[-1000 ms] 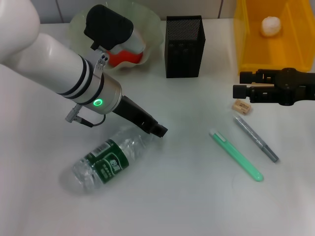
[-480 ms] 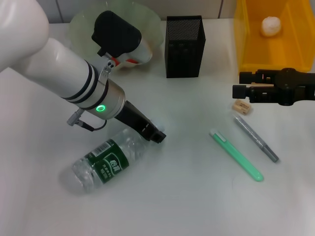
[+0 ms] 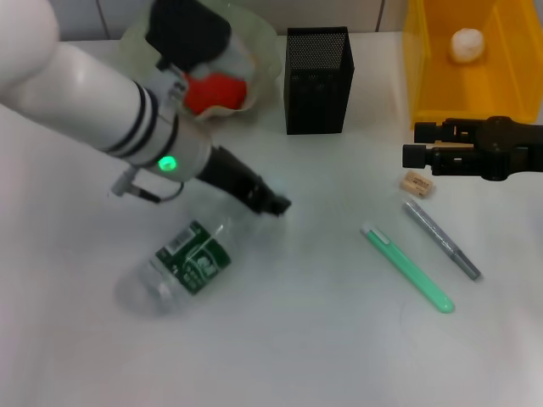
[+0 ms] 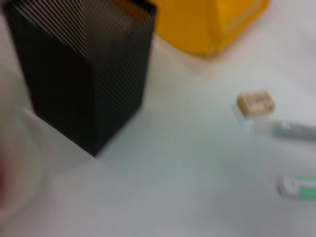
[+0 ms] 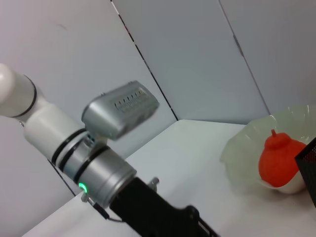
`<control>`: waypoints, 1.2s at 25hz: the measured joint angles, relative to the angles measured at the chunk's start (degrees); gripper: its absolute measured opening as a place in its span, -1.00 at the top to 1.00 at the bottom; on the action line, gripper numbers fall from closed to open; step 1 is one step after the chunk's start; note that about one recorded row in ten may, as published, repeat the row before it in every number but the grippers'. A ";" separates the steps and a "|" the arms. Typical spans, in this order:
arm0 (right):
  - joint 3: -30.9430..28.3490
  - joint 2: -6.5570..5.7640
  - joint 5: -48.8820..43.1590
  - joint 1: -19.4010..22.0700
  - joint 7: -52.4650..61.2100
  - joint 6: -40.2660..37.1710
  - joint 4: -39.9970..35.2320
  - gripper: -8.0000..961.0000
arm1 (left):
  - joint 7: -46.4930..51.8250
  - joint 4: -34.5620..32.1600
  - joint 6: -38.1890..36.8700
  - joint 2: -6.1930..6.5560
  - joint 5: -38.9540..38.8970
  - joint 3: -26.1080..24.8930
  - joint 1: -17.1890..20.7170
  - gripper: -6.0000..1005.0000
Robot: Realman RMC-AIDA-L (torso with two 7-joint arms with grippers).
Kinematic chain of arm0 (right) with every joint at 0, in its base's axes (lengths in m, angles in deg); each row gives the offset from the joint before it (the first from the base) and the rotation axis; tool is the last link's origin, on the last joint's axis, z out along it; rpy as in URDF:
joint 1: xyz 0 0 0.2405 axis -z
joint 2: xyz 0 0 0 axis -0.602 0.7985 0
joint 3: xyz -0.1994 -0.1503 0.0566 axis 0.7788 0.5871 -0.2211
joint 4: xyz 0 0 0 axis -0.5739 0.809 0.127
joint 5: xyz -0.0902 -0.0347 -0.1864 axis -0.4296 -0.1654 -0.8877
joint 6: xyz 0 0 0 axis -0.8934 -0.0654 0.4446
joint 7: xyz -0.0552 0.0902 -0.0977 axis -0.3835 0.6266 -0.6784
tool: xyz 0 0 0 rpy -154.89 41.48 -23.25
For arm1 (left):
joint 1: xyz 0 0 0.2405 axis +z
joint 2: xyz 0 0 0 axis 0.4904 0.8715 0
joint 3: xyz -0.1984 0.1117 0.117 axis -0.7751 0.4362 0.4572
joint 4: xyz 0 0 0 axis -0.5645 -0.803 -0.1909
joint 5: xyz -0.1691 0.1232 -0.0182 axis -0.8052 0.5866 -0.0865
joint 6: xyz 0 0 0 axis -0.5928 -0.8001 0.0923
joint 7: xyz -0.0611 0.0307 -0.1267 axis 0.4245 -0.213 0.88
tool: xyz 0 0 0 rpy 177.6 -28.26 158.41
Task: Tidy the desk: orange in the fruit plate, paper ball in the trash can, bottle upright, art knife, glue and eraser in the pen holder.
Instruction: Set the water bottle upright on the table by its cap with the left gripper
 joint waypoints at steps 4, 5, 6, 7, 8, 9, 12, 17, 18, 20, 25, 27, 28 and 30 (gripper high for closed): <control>-0.02 0.00 0.00 0.07 0.00 0.00 -0.01 -0.60 | -2.79 -5.26 -0.01 0.12 -0.03 -6.55 2.95 0.11; -0.02 0.00 0.00 0.07 0.00 0.00 -0.01 -0.60 | -2.79 -5.26 -0.01 0.12 -0.03 -6.55 2.95 0.11; -0.01 0.06 0.00 0.08 0.00 0.00 0.00 -0.60 | -3.63 -7.28 0.01 0.13 -0.03 -9.01 4.16 0.11; -0.01 0.06 0.00 0.08 0.00 0.00 0.00 -0.60 | -3.63 -7.28 0.01 0.13 -0.03 -9.01 4.16 0.11; -0.02 0.08 0.00 0.09 0.00 -0.01 -0.01 -0.60 | -4.16 -9.51 0.01 0.16 -0.14 -11.24 5.31 0.11; -0.02 0.08 0.00 0.09 0.00 -0.01 -0.01 -0.60 | -4.16 -9.51 0.01 0.16 -0.14 -11.24 5.31 0.11; -0.02 0.08 0.00 0.10 -0.01 -0.14 0.00 -0.60 | -5.68 -13.28 0.25 0.15 -2.25 -13.51 7.73 0.11; -0.05 -0.08 0.00 0.09 0.02 -0.36 -0.04 -0.60 | -9.67 -16.04 0.15 0.26 -8.41 -17.31 10.82 0.11; -0.08 -0.13 0.00 0.08 0.04 -0.36 -0.06 -0.60 | -10.10 -16.10 -0.02 0.32 -8.85 -18.43 11.12 0.11; -0.09 -0.15 0.00 0.05 0.06 -0.36 -0.06 -0.60 | -10.19 -16.10 -0.12 0.40 -8.94 -19.07 11.24 0.10; -0.10 -0.24 0.00 -0.13 0.09 -0.12 -0.03 -0.60 | -10.89 -16.41 -0.27 0.54 -8.98 -19.50 11.74 0.07; -0.10 -0.26 0.00 -0.18 0.10 -0.04 -0.02 -0.60 | -10.97 -16.48 -0.32 0.55 -8.96 -19.52 11.76 0.06; -0.10 -0.27 0.00 -0.23 0.11 -0.03 0.00 -0.60 | -10.98 -16.50 -0.37 0.58 -8.89 -19.54 11.77 0.05; -0.10 -0.31 0.00 -0.26 0.12 -0.01 0.00 -0.60 | -10.99 -16.57 -0.46 0.63 -8.69 -19.55 11.79 0.04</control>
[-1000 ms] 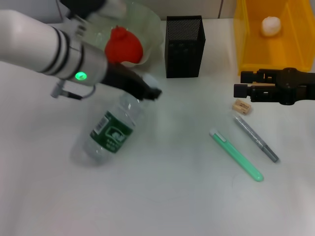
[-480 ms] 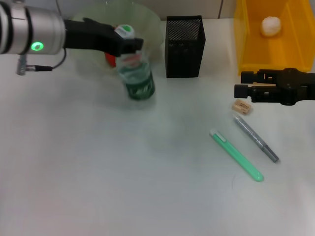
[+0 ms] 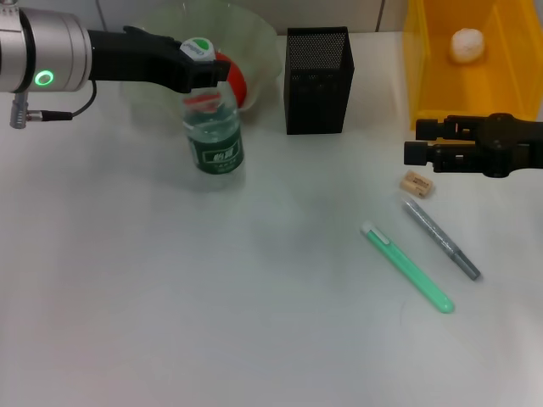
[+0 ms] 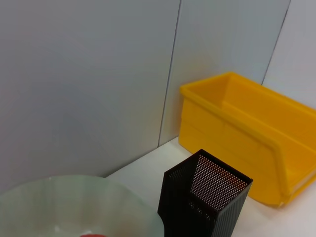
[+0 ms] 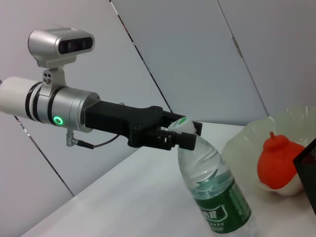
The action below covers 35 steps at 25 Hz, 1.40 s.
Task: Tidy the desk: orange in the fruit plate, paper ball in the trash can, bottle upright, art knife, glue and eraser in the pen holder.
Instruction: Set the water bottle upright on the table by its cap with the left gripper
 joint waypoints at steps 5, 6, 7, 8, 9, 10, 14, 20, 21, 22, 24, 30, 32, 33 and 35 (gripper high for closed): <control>0.00 -0.05 0.00 -0.07 0.01 0.07 0.00 -0.60 | -0.63 -0.11 -0.11 0.07 0.14 -0.21 0.47 0.01; 0.00 -0.05 0.00 -0.09 0.02 0.09 0.00 -0.60 | -1.09 -0.11 -0.18 0.06 0.17 -0.42 0.68 0.01; 0.00 -0.05 0.00 -0.09 0.02 0.10 0.00 -0.60 | -1.83 -0.11 -0.46 0.02 0.18 -0.91 1.08 0.00; 0.00 -0.05 0.00 -0.09 0.02 0.10 0.00 -0.60 | -1.83 -0.11 -0.46 0.02 0.18 -0.91 1.08 0.00; 0.00 -0.05 0.00 -0.09 0.02 0.10 0.00 -0.60 | -1.83 -0.11 -0.46 0.02 0.18 -0.91 1.08 -0.01; 0.00 -0.05 0.00 -0.10 0.02 0.10 0.00 -0.60 | -1.83 -0.11 -0.46 0.02 0.18 -0.91 1.08 -0.02; 0.00 -0.05 0.00 -0.23 0.02 0.10 0.00 -0.60 | -6.20 -0.03 -1.78 -0.16 -0.20 -4.26 2.40 -0.04; 0.00 -0.01 0.00 -0.37 0.02 0.10 0.00 -0.60 | -7.15 0.61 -2.01 -0.10 -0.31 -4.42 2.85 -0.08; 0.00 0.01 0.00 -0.39 0.02 0.10 0.00 -0.60 | -7.29 0.71 -2.05 -0.05 -0.39 -4.42 2.89 -0.08; 0.00 0.01 0.00 -0.39 0.02 0.10 0.00 -0.60 | -7.29 0.71 -2.05 -0.05 -0.39 -4.42 2.89 -0.09; 0.00 0.05 0.00 -0.39 0.02 0.10 0.00 -0.60 | -7.73 0.71 -2.24 -0.08 -0.42 -4.42 2.90 -0.10; 0.00 0.13 0.00 -0.37 0.02 0.10 0.00 -0.60 | -8.20 1.57 -2.47 -0.18 -0.64 -4.45 2.79 -0.14; 0.00 0.13 0.00 -0.36 0.02 0.10 0.00 -0.60 | -8.20 1.87 -2.45 -0.17 -0.66 -4.49 2.69 -0.15; 0.00 0.13 0.00 -0.36 0.02 0.10 0.00 -0.60 | -8.13 2.03 -2.45 -0.17 -0.66 -4.52 2.60 -0.15; 0.00 0.13 0.00 -0.35 0.02 0.10 0.00 -0.60 | -7.92 2.10 -2.45 -0.17 -0.66 -4.57 2.51 -0.17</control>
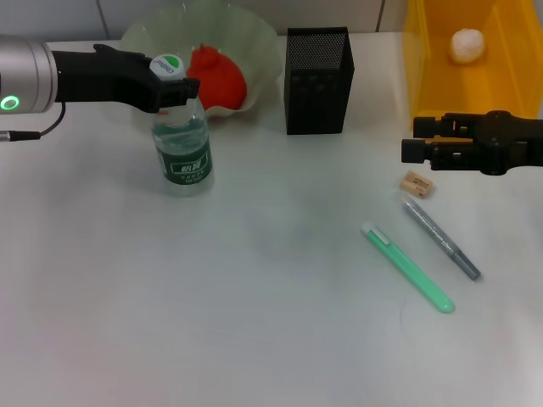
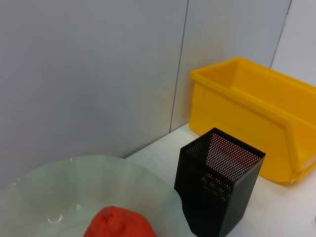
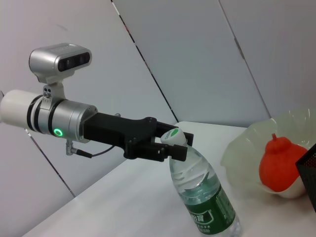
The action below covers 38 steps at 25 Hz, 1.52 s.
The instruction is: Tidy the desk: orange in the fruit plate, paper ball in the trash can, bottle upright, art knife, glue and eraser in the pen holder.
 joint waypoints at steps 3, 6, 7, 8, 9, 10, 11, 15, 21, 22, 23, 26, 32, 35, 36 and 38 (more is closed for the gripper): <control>0.00 0.00 0.00 0.00 0.00 -0.01 0.00 -0.60 | 0.36 0.21 -0.05 0.00 0.30 -0.27 -0.03 -0.18; 0.00 0.00 0.00 0.00 0.00 -0.06 0.00 -0.60 | 0.34 0.21 0.10 -0.02 -0.54 -0.99 -0.04 -0.20; 0.00 0.00 0.00 0.02 0.00 -0.10 0.00 -0.60 | 0.15 0.21 0.23 -0.03 -1.41 -1.46 0.04 -0.21; 0.00 0.00 0.00 0.02 0.00 -0.10 0.00 -0.60 | 0.00 0.21 0.30 -0.03 -2.09 -1.92 0.15 -0.21; 0.00 0.00 0.00 0.06 0.00 -0.15 0.00 -0.60 | -0.09 0.21 0.38 -0.02 -2.65 -2.34 0.25 -0.22; 0.00 0.00 0.00 0.10 0.00 -0.20 0.00 -0.60 | -0.15 0.21 0.50 0.00 -3.21 -2.71 0.35 -0.25; 0.00 0.03 0.00 0.17 0.00 -0.30 0.00 -0.60 | -0.62 0.20 0.68 0.01 -4.49 -3.52 0.57 -0.29; 0.00 0.07 0.00 0.23 0.00 -0.41 0.00 -0.60 | -2.70 0.19 0.51 -0.01 -8.00 -4.22 1.32 -0.39; 0.00 0.18 0.24 0.48 0.06 -0.29 0.00 -0.60 | -16.88 0.32 -0.13 -0.16 -24.13 -3.15 5.41 -0.38; 0.00 0.18 0.24 0.48 0.06 -0.29 0.00 -0.60 | -19.00 0.67 -0.32 -0.18 -26.24 -2.49 5.99 -0.38; 0.00 0.19 0.24 0.47 0.18 -0.21 0.00 -0.60 | -19.00 0.67 -0.32 -0.18 -26.24 -2.49 5.99 -0.38; -0.02 0.19 0.18 0.46 1.17 0.08 0.00 -0.60 | -28.61 4.87 -3.72 -0.16 -36.73 0.50 7.59 -0.38; 0.31 -0.15 -0.16 0.07 6.07 1.45 -1.02 -0.59 | -40.78 22.85 -12.23 -0.24 -45.70 1.95 3.73 -0.37; 0.49 -0.30 -1.41 -0.06 9.89 1.93 -2.96 -0.59 | -42.24 25.98 -12.76 -0.21 -46.26 1.98 2.68 -0.37; 0.54 0.11 -4.27 -0.27 14.21 2.16 -6.30 -0.59 | -45.82 32.66 -13.37 -0.26 -46.66 2.24 0.38 -0.36; 0.57 0.60 -6.59 -0.46 16.92 2.32 -8.52 -0.59 | -47.33 34.77 -13.35 -0.35 -46.66 2.44 -0.31 -0.36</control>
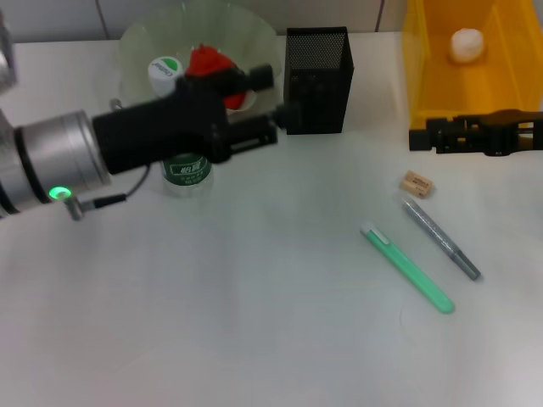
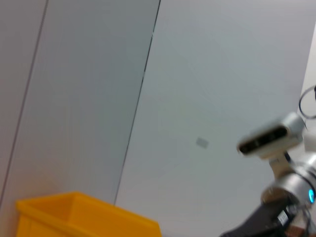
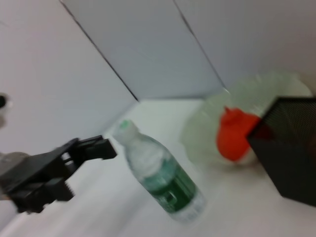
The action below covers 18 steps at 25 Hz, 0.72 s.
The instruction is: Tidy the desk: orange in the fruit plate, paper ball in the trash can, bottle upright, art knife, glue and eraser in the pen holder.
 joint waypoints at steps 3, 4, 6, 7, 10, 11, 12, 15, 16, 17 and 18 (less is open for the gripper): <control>0.13 2.89 -12.70 -2.22 11.32 0.37 -10.27 -0.59 | -2.22 3.88 0.49 -0.08 -0.05 0.36 -1.34 -0.36; 0.13 2.89 -12.70 -2.22 11.32 0.37 -10.27 -0.59 | -2.68 5.01 0.66 -0.08 -0.08 0.38 -1.76 -0.36; 0.20 4.96 -23.99 -5.25 19.18 0.43 -15.69 -0.59 | -3.16 6.18 1.00 -0.09 -0.15 0.40 -2.22 -0.36; 0.20 4.96 -23.99 -5.25 19.18 0.43 -15.69 -0.59 | -3.16 6.18 1.00 -0.09 -0.15 0.40 -2.22 -0.36; 2.92 5.56 -32.08 -8.06 25.70 1.40 -17.13 -0.59 | -3.34 6.88 1.45 -0.10 -0.21 0.47 -2.38 -0.36; 4.62 5.52 -33.43 -8.71 27.56 2.06 -16.82 -0.59 | -3.36 6.96 1.50 -0.10 -0.22 0.40 -2.29 -0.36; 6.47 5.48 -34.24 -9.25 28.94 2.46 -16.35 -0.59 | -3.37 7.03 1.52 -0.10 -0.23 0.28 -2.11 -0.36; 10.50 5.47 -34.47 -10.54 29.96 2.51 -15.28 -0.59 | -3.39 7.19 1.59 -0.10 -0.26 -0.02 -1.78 -0.36; 11.41 5.50 -34.47 -10.82 30.14 2.36 -15.18 -0.58 | -3.39 7.23 1.60 -0.10 -0.26 -0.03 -1.74 -0.36; 12.79 5.54 -34.47 -11.22 30.47 2.20 -15.08 -0.58 | -3.39 7.27 1.61 -0.10 -0.27 -0.04 -1.69 -0.36; 15.71 5.54 -34.47 -11.76 31.64 1.95 -14.93 -0.58 | -3.40 7.29 1.61 -0.10 -0.28 -0.05 -1.65 -0.36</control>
